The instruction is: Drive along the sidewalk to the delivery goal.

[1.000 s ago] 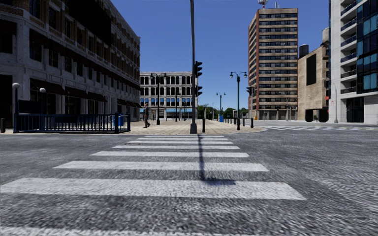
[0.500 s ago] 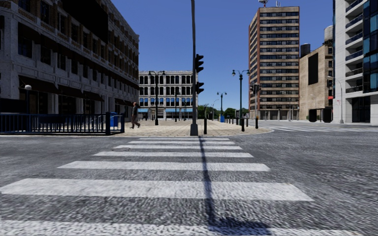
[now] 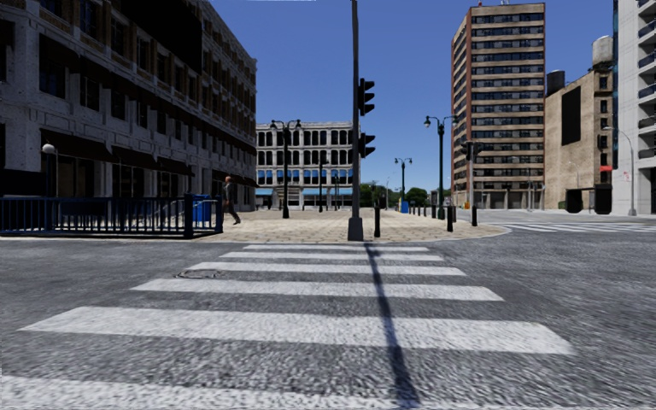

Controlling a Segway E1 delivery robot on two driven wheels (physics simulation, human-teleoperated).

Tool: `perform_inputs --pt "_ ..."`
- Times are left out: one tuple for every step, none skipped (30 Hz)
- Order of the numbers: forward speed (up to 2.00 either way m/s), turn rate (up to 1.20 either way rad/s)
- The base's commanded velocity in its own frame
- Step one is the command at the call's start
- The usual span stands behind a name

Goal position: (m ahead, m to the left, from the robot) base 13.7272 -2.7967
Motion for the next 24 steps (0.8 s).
perform_inputs --pt "2.0 0.26" --pt "2.0 0.26" --pt "2.0 0.26" --pt "2.0 0.26" --pt "2.0 0.26" --pt "2.0 0.26" --pt "2.0 0.26" --pt "2.0 0.26" --pt "2.0 0.26" --pt "2.0 0.26" --pt "2.0 0.26" --pt "2.0 0.26" --pt "2.0 0.26" --pt "2.0 0.26" --pt "2.0 0.26" --pt "2.0 0.26" --pt "2.0 0.26" --pt "2.0 0.26" --pt "2.0 0.26" --pt "2.0 0.25" --pt "2.0 0.25" --pt "2.0 0.25" --pt "2.0 0.25" --pt "2.0 0.25"
